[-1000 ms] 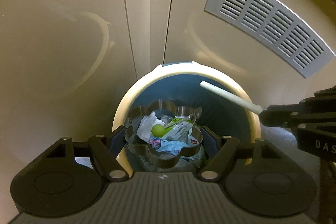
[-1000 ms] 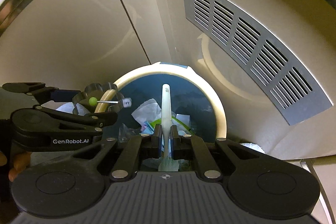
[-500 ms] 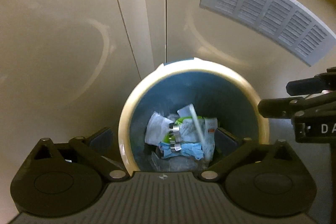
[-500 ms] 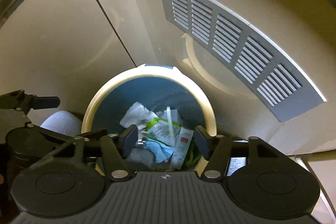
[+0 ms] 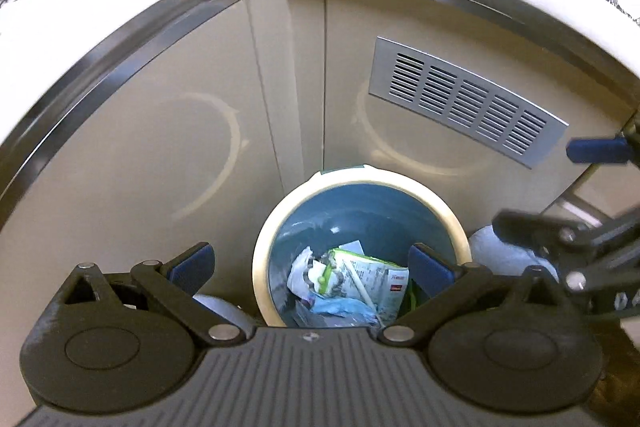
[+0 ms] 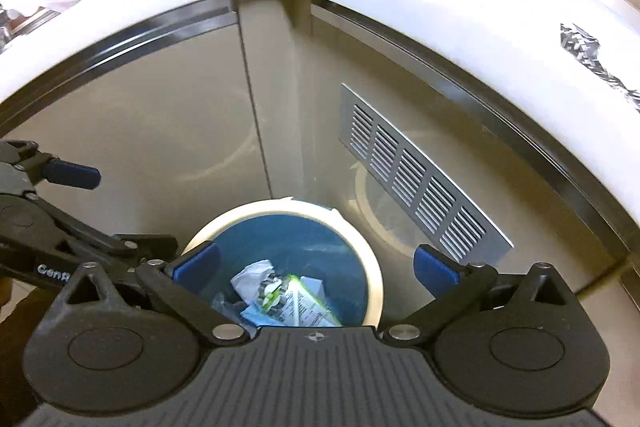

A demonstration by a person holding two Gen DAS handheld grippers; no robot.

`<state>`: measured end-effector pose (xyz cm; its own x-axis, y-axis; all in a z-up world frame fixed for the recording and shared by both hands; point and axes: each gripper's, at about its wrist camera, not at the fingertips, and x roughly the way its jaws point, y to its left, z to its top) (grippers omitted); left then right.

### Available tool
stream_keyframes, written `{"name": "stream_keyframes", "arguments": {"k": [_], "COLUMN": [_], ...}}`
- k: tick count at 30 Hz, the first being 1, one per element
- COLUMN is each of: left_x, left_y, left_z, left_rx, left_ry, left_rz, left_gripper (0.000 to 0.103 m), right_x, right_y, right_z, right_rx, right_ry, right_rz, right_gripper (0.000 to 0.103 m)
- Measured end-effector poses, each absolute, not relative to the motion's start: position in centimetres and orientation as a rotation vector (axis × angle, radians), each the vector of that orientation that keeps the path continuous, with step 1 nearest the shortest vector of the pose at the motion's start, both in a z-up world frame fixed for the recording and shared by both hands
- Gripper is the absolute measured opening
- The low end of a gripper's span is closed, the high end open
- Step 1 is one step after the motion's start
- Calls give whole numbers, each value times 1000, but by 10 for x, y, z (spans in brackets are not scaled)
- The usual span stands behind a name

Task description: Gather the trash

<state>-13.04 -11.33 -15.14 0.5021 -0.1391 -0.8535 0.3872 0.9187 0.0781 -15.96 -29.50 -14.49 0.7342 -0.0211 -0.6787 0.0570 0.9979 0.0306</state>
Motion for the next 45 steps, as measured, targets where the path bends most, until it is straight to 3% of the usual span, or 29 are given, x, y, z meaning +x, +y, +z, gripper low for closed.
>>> {"name": "stream_keyframes", "arguments": {"k": [18, 28, 32, 45], "left_x": [-156, -149, -144, -139], "left_y": [-105, -110, -103, -106], "left_z": [-127, -106, -113, -136], "left_rx": [285, 374, 260, 289], "left_ry": [952, 962, 1056, 1051], "left_rz": [-212, -200, -170, -130], "left_gripper": [103, 103, 103, 103], "right_x": [-192, -203, -200, -178], "right_y": [-284, -279, -278, -274], "right_z": [-131, -119, -124, -141], "right_rx": [63, -34, -47, -22], "right_ry": [771, 681, 723, 812], "right_rz": [-107, -116, -105, -48], "right_gripper": [103, 103, 103, 103]}}
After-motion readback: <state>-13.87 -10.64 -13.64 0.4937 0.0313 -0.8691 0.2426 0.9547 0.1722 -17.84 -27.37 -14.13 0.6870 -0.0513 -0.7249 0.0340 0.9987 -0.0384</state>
